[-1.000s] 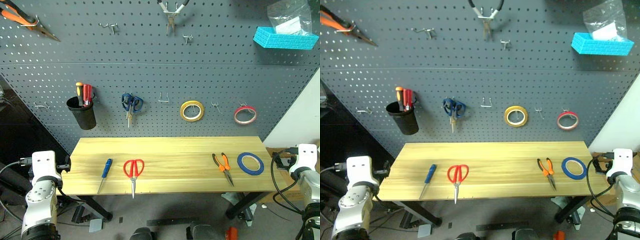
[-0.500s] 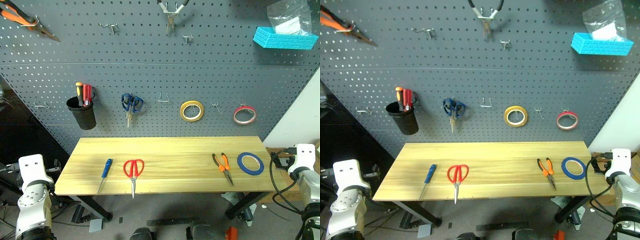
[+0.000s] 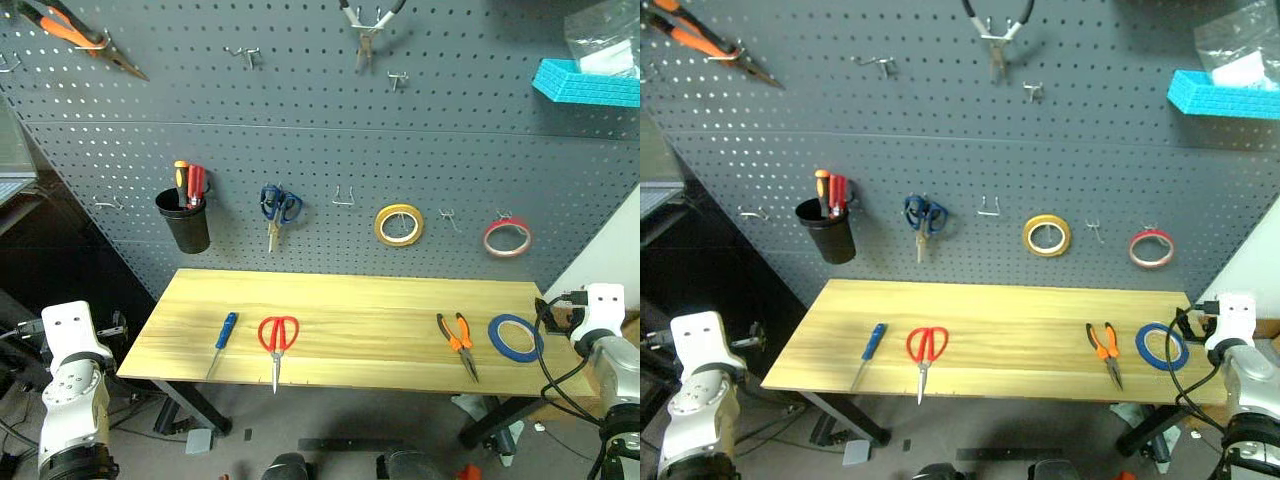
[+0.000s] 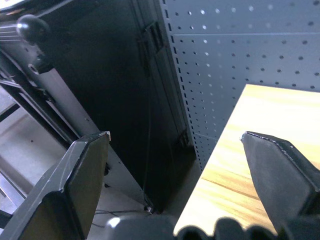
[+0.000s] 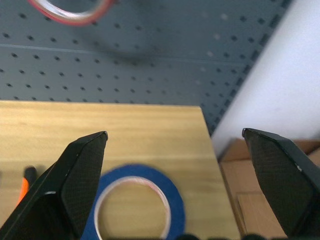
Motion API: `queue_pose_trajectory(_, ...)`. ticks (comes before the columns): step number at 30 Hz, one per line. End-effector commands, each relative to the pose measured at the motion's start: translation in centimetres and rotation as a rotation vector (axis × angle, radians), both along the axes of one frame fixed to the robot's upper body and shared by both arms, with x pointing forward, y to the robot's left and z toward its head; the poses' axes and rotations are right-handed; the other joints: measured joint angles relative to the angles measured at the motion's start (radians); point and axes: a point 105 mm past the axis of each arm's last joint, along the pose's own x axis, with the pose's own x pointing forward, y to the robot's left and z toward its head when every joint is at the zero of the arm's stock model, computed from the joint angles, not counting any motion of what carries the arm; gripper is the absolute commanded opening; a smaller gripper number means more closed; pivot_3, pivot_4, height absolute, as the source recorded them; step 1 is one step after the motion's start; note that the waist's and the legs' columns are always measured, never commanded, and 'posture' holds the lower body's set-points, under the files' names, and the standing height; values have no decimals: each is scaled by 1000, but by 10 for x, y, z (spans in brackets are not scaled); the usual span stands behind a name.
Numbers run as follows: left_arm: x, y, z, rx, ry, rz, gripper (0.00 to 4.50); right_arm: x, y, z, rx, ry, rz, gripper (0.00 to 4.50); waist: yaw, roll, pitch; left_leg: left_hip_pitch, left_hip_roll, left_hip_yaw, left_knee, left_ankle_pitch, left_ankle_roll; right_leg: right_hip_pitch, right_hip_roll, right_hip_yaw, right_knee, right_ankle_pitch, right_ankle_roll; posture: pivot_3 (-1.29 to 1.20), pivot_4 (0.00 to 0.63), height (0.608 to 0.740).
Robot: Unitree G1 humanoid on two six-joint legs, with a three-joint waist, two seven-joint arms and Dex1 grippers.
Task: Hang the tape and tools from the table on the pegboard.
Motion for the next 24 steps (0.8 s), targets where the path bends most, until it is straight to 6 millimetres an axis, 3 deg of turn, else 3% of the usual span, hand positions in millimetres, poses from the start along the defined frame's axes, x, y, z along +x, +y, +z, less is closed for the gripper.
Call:
queue_pose_trajectory(1, 16, -11, 25, 37, -86, -66, 4484, 5, 3, 16, -20, -46, 22, 4500, 11, 1, 1, 0, 0, 1, -1, 0, 0, 1, 0, 0, 0, -1, 0, -42, 29, 740)
queue_pose_trajectory(5, 43, -68, 37, 83, -47, -372, 4484, 1, 27, 18, -26, -8, 160, 4500, 29, 4, 12, -3, 0, 6, -3, 0, 0, 0, 1, 0, 0, -3, 1, -76, 74, 740)
queue_pose_trajectory(7, 55, -112, 47, 79, -45, -613, 4484, 1, 40, 22, -14, 21, 220, 4500, 32, 9, 25, -4, 0, 8, -3, 0, 0, 0, 1, 2, 0, -3, 0, -96, 104, 740)
queue_pose_trajectory(9, 60, -146, 54, 49, -29, -799, 4484, 0, 52, 22, -11, 67, 269, 4500, 32, 11, 41, -4, 1, 11, -3, 0, 0, -2, 1, 6, 0, -3, 0, -117, 138, 740)
queue_pose_trajectory(11, 61, -169, 59, 33, -1, -926, 4484, -1, 58, 21, -23, 111, 291, 4500, 30, 12, 63, -2, 3, 17, -2, 0, 1, -2, 3, 12, 2, -3, 0, -130, 166, 740)
queue_pose_trajectory(14, 60, -200, 65, 32, 56, -1099, 4484, 1, 56, 19, -17, 169, 270, 4500, 18, 10, 94, -2, 4, 21, -2, 0, 1, -5, 5, 17, 3, -3, 0, -141, 204, 740)
queue_pose_trajectory(17, 59, -246, 75, 51, 85, -1317, 4484, 8, 50, 15, 41, 241, 248, 4500, 8, 7, 128, -3, 4, 25, -2, -2, 3, -6, 5, 20, 3, -2, 2, -144, 235, 740)
queue_pose_trajectory(19, 54, -269, 80, 41, 104, -1439, 4484, 12, 49, 13, 56, 284, 251, 4500, 3, 6, 146, -11, 4, 26, 0, -2, 5, -13, 5, 22, 3, 2, 9, -142, 259, 740)
queue_pose_trajectory(24, 42, -307, 87, 64, 148, -1656, 4484, 24, 42, 4, 54, 366, 234, 4500, -16, 0, 187, -18, 4, 29, 2, -4, 8, -21, 5, 24, 3, 7, 7, -125, 297, 740)
